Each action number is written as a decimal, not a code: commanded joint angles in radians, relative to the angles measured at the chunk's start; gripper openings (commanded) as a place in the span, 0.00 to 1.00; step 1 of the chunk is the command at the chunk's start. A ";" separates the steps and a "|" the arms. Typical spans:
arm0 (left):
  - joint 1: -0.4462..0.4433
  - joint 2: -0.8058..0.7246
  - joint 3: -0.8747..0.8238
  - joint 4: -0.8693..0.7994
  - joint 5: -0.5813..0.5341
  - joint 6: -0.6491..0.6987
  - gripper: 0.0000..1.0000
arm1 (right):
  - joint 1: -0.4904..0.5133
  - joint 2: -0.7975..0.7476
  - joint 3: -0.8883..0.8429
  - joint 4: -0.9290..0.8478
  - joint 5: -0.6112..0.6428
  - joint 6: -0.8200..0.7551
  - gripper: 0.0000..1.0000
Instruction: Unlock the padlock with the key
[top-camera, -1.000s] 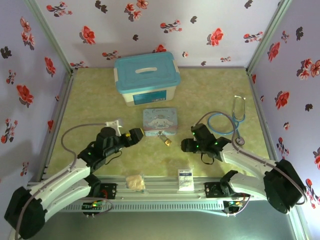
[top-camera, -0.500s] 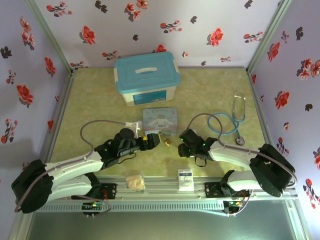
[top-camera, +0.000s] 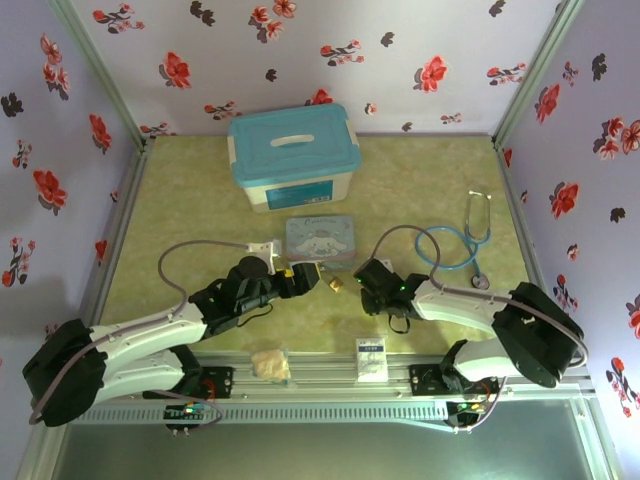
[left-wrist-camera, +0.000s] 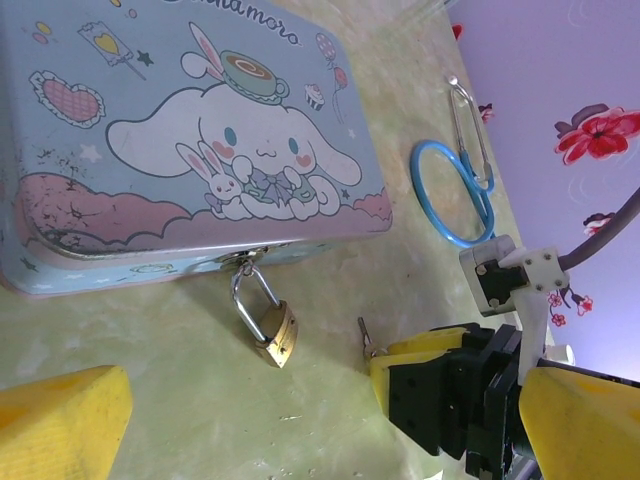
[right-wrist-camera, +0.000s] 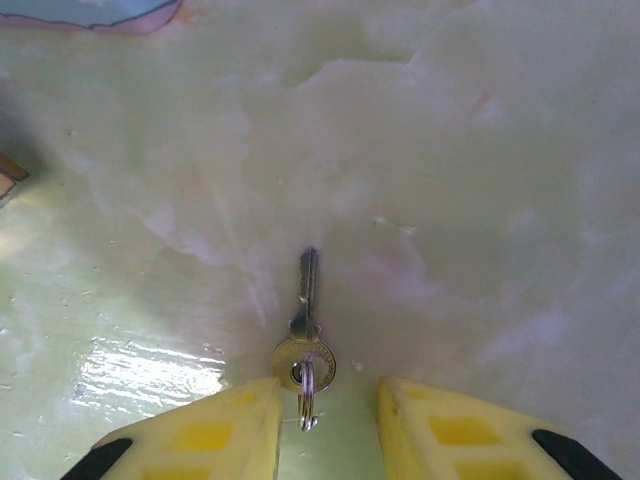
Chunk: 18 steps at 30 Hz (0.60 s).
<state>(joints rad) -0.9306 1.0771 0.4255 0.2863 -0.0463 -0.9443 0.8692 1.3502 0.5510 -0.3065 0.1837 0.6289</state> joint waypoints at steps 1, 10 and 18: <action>-0.005 -0.001 -0.016 0.030 -0.029 -0.007 1.00 | 0.029 0.075 0.019 0.139 -0.078 -0.005 0.31; -0.005 -0.018 -0.042 0.028 -0.047 -0.012 1.00 | 0.034 0.132 0.055 0.121 -0.074 -0.034 0.29; -0.005 -0.043 -0.055 0.013 -0.073 -0.021 1.00 | 0.032 0.151 0.048 0.172 -0.105 -0.047 0.00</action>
<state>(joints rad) -0.9306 1.0557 0.3763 0.2943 -0.0837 -0.9485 0.8909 1.4250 0.6174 -0.3229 0.1993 0.5922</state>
